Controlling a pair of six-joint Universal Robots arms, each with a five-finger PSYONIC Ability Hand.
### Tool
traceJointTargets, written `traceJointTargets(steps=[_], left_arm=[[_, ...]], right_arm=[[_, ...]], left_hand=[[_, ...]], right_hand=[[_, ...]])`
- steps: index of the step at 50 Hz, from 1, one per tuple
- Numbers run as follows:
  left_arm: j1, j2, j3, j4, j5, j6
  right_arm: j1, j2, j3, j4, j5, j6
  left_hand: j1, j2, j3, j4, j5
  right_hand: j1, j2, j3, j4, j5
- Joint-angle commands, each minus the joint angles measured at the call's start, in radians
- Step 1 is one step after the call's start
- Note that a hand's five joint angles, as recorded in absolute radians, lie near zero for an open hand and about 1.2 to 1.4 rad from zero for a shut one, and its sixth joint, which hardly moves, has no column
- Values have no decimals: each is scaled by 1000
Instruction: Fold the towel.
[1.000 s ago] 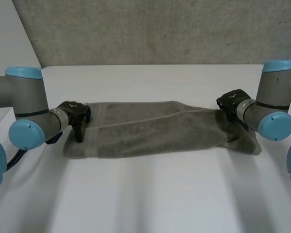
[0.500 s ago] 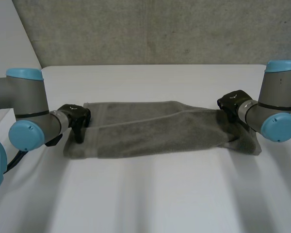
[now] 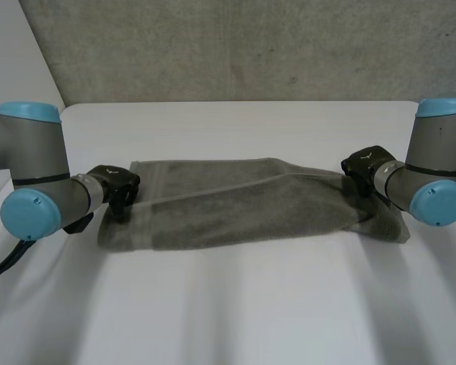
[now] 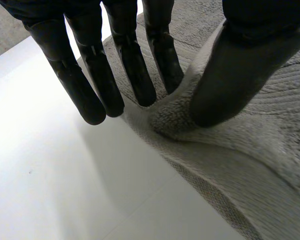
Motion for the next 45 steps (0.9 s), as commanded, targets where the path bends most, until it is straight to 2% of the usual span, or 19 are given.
traceJointTargets(steps=[1, 5, 6, 7, 9, 19, 25, 30, 35, 39, 45], left_arm=[[0, -8, -1, 12, 3, -2], [0, -15, 1, 12, 3, 0], [0, -18, 1, 12, 3, 1], [0, -23, 4, 14, 3, 1], [-1, -28, 5, 17, 3, 1], [-2, -31, 45, 158, 10, 0], [-3, -66, 151, 267, 8, -5], [-6, -150, 284, 342, 2, 0], [-15, -253, 405, 345, -6, 0], [-23, -314, 467, 345, -7, 1], [-34, -386, 522, 351, -4, 1]], right_arm=[[0, -12, 20, -9, -2, -2], [-3, -18, 26, -14, -2, -2], [-3, -18, 26, -14, -2, -2], [-3, -19, 26, -15, -2, 0], [-5, -19, 26, -15, -2, 0], [-5, -30, 21, -64, 0, 11], [-3, -32, 7, -121, 1, 24], [-3, -33, -5, -222, -3, 83], [-2, 14, -66, -313, -15, 95], [-2, 76, -144, -301, -11, 90], [-2, 184, -307, -192, -11, 87]], left_hand=[[-346, -344, -340, -323, -342], [-291, -289, -285, -268, -287], [-151, -150, -145, -128, -147], [103, 105, 109, 126, 107], [172, 174, 178, 195, 176], [173, 174, 179, 196, 177], [173, 174, 179, 196, 177], [173, 174, 179, 196, 177], [173, 174, 179, 196, 177], [173, 174, 179, 196, 177], [173, 174, 179, 196, 177]], right_hand=[[59, 65, 55, 55, 48], [59, 65, 55, 55, 48], [59, 65, 55, 55, 48], [59, 65, 55, 55, 48], [59, 65, 55, 55, 48], [59, 65, 55, 55, 48], [59, 65, 55, 55, 48], [59, 65, 55, 55, 48], [59, 65, 55, 55, 48], [59, 65, 55, 55, 48], [59, 65, 55, 55, 48]])
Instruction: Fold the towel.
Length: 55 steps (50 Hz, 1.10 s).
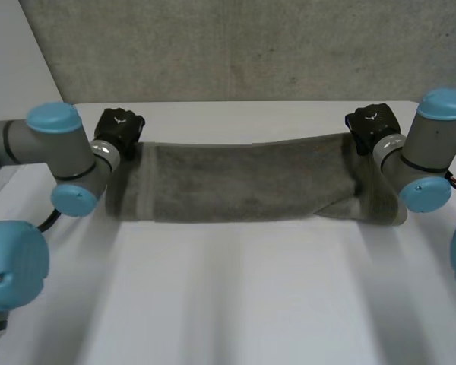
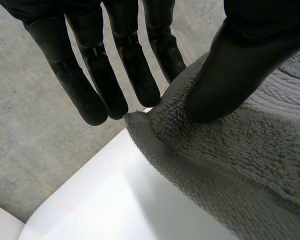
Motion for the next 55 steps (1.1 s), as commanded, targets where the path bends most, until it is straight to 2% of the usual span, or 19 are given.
traceJointTargets(steps=[1, 10, 12, 13, 14, 15, 17, 18, 19, 23, 29, 31, 34, 36, 37, 39, 43, 47, 55], left_arm=[[-13, -91, 69, 12, 4, -1], [-31, -102, 58, 127, -4, -1], [-43, -96, 57, 152, -18, -6], [-43, -96, 57, 152, -18, -6], [-49, -91, 54, 155, -21, -7], [-49, -91, 54, 155, -21, -7], [-69, -74, 52, 147, -24, -9], [-69, -74, 52, 147, -24, -9], [-83, -53, 41, 146, -25, -9], [-92, 15, -18, 146, -39, -10], [-91, 217, -235, 155, -88, -13], [-89, 274, -301, 158, -91, -13], [-85, 383, -436, 166, -94, -13], [-85, 432, -505, 170, -91, -13], [-82, 477, -573, 176, -91, -13], [-80, 523, -650, 186, -88, -12], [-72, 604, -829, 224, -87, -7], [-63, 613, -906, 245, -90, -4], [-59, 575, -991, 282, -93, -10]], right_arm=[[2, 134, -195, 118, 2, -12], [2, 185, -253, 150, 33, -43], [2, 179, -253, 150, 51, -43], [2, 179, -253, 150, 51, -43], [2, 172, -255, 150, 57, -41], [3, 161, -255, 152, 60, -41], [6, 146, -253, 155, 63, -38], [6, 145, -253, 155, 63, -38], [8, 121, -249, 158, 66, -35], [11, 2, -207, 202, 65, -30], [12, -131, -106, 261, 65, -29], [11, -242, 37, 275, 65, -30], [8, -306, 133, 268, 62, -30], [0, -423, 314, 241, 60, -30], [0, -424, 314, 241, 60, -30], [-1, -514, 487, 187, 54, -29], [-1, -568, 655, 127, 51, -27], [-1, -602, 849, 13, 53, -27], [-75, -571, 992, -193, 46, -4]], left_hand=[[55, 40, 19, 40, 37], [55, 40, 19, 40, 37], [55, 40, 19, 40, 37], [55, 40, 19, 40, 37], [55, 40, 19, 40, 37], [55, 40, 19, 40, 37], [-892, -906, -928, -906, -909], [-896, -910, -932, -911, -914], [-1111, -1125, -1147, -1126, -1129], [-1125, -1139, -1161, -1140, -1143], [-1125, -1139, -1161, -1140, -1143], [-1125, -1139, -1161, -1140, -1143], [-1119, -1134, -1155, -1134, -1137], [-1113, -1128, -1149, -1128, -1131], [-1108, -1122, -1144, -1122, -1125], [-1102, -1116, -1138, -1116, -1119], [-1049, -1063, -1085, -1063, -1067], [-1005, -1019, -1041, -1020, -1023], [-888, -902, -923, -902, -905]], right_hand=[[59, 65, 55, 55, 48], [-2, 4, -5, -5, -13], [-542, -536, -545, -545, -553], [-545, -539, -548, -548, -556], [-911, -905, -915, -915, -922], [-1163, -1157, -1166, -1166, -1174], [-1163, -1157, -1166, -1166, -1174], [-1163, -1157, -1166, -1166, -1174], [-1163, -1157, -1166, -1166, -1174], [-1163, -1157, -1166, -1166, -1174], [-1163, -1157, -1166, -1166, -1174], [-1163, -1157, -1166, -1166, -1174], [-1163, -1157, -1166, -1166, -1174], [-1163, -1157, -1166, -1166, -1174], [-1163, -1157, -1166, -1166, -1174], [-1163, -1157, -1166, -1166, -1174], [-1163, -1157, -1166, -1166, -1174], [-1163, -1157, -1166, -1166, -1174], [-1073, -1068, -1077, -1077, -1084]])
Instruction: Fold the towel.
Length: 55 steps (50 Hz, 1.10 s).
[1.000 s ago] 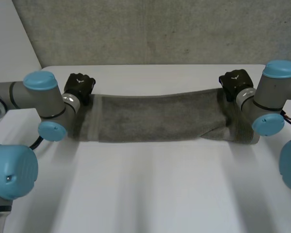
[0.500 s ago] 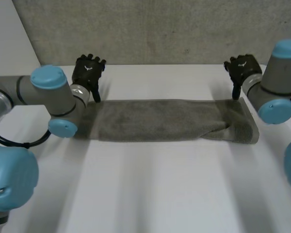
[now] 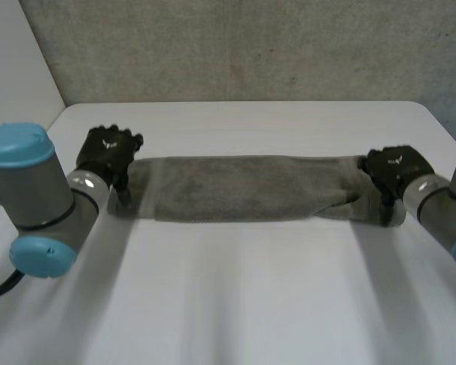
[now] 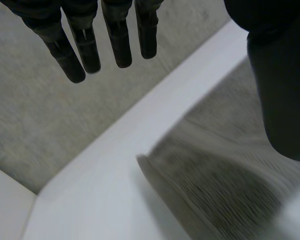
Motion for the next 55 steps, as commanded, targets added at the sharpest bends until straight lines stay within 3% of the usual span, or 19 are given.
traceJointTargets(steps=[1, 7, 10, 12, 13, 15, 22, 23, 24, 25, 29, 35, 37, 39, 43, 48, 50, 54, 55], left_arm=[[3, -64, -52, 45, -4, -4], [3, -152, -42, 131, -5, -1], [4, -179, -34, 162, -8, 2], [6, -183, -36, 169, -8, 2], [6, -186, -39, 172, -8, 4], [6, -187, -42, 172, -8, 4], [7, -187, -48, 174, -8, 1], [7, -187, -48, 174, -8, 1], [7, -186, -48, 174, -10, -1], [7, -186, -48, 174, -10, -1], [7, -173, -54, 174, -11, -4], [7, -140, -80, 174, -14, -7], [7, -131, -89, 175, -16, -7], [7, -123, -97, 176, -17, -7], [7, -91, -115, 176, -21, -7], [6, -42, -128, 168, -28, -6], [4, -23, -126, 165, -33, -6], [-8, 32, -117, 165, -34, -6], [-8, 32, -117, 165, -34, -6]], right_arm=[[-56, 37, 101, -166, -5, 22], [-102, 141, 75, -214, -52, 68], [-127, 166, 56, -215, -71, 72], [-147, 193, 35, -214, -85, 62], [-147, 193, 35, -214, -85, 61], [-171, 201, 12, -215, -65, 58], [-203, 152, 27, -217, -55, 57], [-200, 143, 36, -217, -57, 60], [-200, 143, 36, -217, -57, 60], [-200, 138, 45, -217, -58, 63], [-202, 135, 55, -218, -65, 68], [-180, 147, 59, -227, -83, 57], [-182, 155, 53, -227, -85, 57], [-190, 170, 38, -227, -78, 54], [-205, 175, 5, -224, -62, 43], [-282, 150, -33, -230, 34, -70], [-311, 106, -82, -229, 95, -182], [-260, 86, -122, -234, 113, -244], [-192, 77, -148, -237, 115, -244]], left_hand=[[78, 79, 79, 77, 73], [92, 94, 94, 91, 87], [95, 97, 97, 94, 90], [95, 97, 97, 94, 90], [95, 97, 97, 94, 90], [95, 97, 97, 94, 90], [95, 97, 97, 94, 90], [95, 97, 97, 94, 90], [95, 97, 97, 94, 90], [95, 97, 97, 94, 90], [95, 97, 97, 94, 90], [89, 91, 91, 88, 85], [87, 88, 88, 86, 82], [81, 82, 82, 80, 76], [66, 68, 68, 65, 61], [37, 38, 38, 36, 32], [16, 18, 18, 15, 11], [-57, -55, -55, -58, -62], [-57, -56, -56, -58, -62]], right_hand=[[29, 18, 17, 10, 28], [214, 202, 202, 195, 213], [426, 414, 414, 407, 424], [837, 825, 825, 818, 836], [840, 828, 828, 821, 838], [1161, 1149, 1149, 1141, 1159], [1125, 1113, 1113, 1106, 1123], [790, 778, 778, 771, 789], [787, 775, 775, 768, 785], [609, 598, 598, 590, 608], [608, 596, 596, 589, 606], [681, 669, 669, 662, 680], [813, 801, 801, 794, 812], [1160, 1148, 1148, 1141, 1159], [1162, 1150, 1150, 1142, 1160], [1162, 1150, 1150, 1142, 1160], [1162, 1150, 1150, 1142, 1160], [1162, 1150, 1150, 1142, 1160], [1162, 1150, 1150, 1142, 1160]])
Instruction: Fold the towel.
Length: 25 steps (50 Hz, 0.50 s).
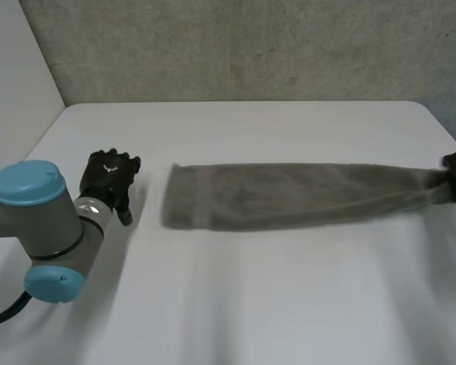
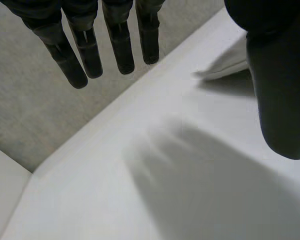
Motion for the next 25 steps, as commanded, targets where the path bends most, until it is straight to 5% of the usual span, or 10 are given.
traceJointTargets(steps=[1, 12, 16, 17, 18, 19, 20, 25], left_arm=[[-13, 78, 14, -4, -5, 1], [-17, 111, 58, -4, -19, -36], [-16, 111, 64, -5, -23, -79], [-16, 111, 65, -5, -23, -79], [-16, 109, 65, -5, -23, -86], [-16, 109, 65, -5, -23, -86], [-16, 105, 65, -5, -23, -91], [-17, 91, 65, -4, -23, -93]], right_arm=[[92, -52, -87, -7, 58, -121], [723, 78, -299, -17, 26, -81], [817, 142, -303, -12, -33, -78], [839, 166, -299, -9, -56, -79], [839, 166, -299, -9, -56, -79], [845, 182, -297, -3, -68, -81], [842, 189, -296, -1, -74, -81], [801, 167, -276, 2, -70, -73]], left_hand=[[-130, -136, -126, -132, -111], [-177, -183, -173, -179, -158], [-174, -180, -170, -176, -155], [-174, -180, -170, -176, -155], [-174, -180, -170, -176, -155], [-174, -180, -170, -176, -155], [-174, -180, -170, -176, -155], [-171, -177, -167, -173, -152]], right_hand=[[70, 74, 105, 57, 65], [70, 74, 105, 57, 65], [70, 74, 105, 57, 65], [-260, -256, -225, -273, -265], [-264, -259, -229, -277, -268], [-801, -797, -766, -814, -806], [-1097, -1093, -1062, -1111, -1102], [-1152, -1147, -1117, -1165, -1157]])
